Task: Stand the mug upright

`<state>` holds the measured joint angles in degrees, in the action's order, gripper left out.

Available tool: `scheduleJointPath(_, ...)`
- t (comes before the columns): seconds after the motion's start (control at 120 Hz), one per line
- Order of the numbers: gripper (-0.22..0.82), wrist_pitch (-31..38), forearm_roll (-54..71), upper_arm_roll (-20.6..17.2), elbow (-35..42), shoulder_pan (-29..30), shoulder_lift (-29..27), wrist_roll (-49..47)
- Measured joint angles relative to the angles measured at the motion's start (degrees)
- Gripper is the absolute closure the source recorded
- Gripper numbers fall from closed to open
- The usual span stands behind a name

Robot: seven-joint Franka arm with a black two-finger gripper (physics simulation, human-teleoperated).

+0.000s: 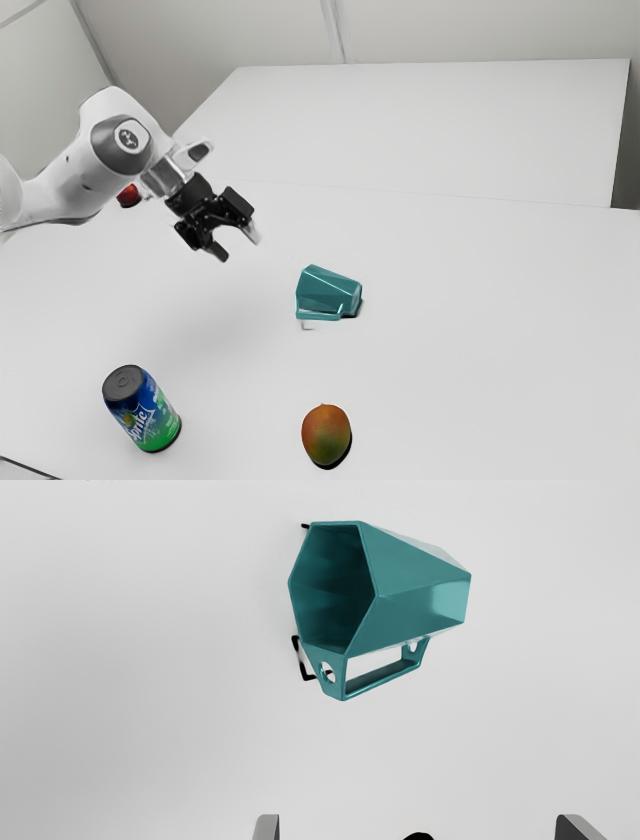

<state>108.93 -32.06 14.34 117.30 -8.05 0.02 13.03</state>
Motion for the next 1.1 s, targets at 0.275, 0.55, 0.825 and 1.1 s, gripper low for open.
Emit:
scheduleJointPath(0.275, 0.0, 4.0, -8.3, -2.9, -0.3, -2.2, 6.0, -0.8)
scheduleJointPath(0.55, 0.0, 6.5, -11.4, -5.2, -1.6, -2.8, 9.3, -0.7)
scheduleJointPath(0.825, 0.0, 8.7, -12.7, -4.5, -4.0, -2.1, 14.6, 1.1)
scheduleJointPath(1.1, 0.01, 9.3, -15.1, -4.5, -4.7, -1.9, 17.7, 2.4)
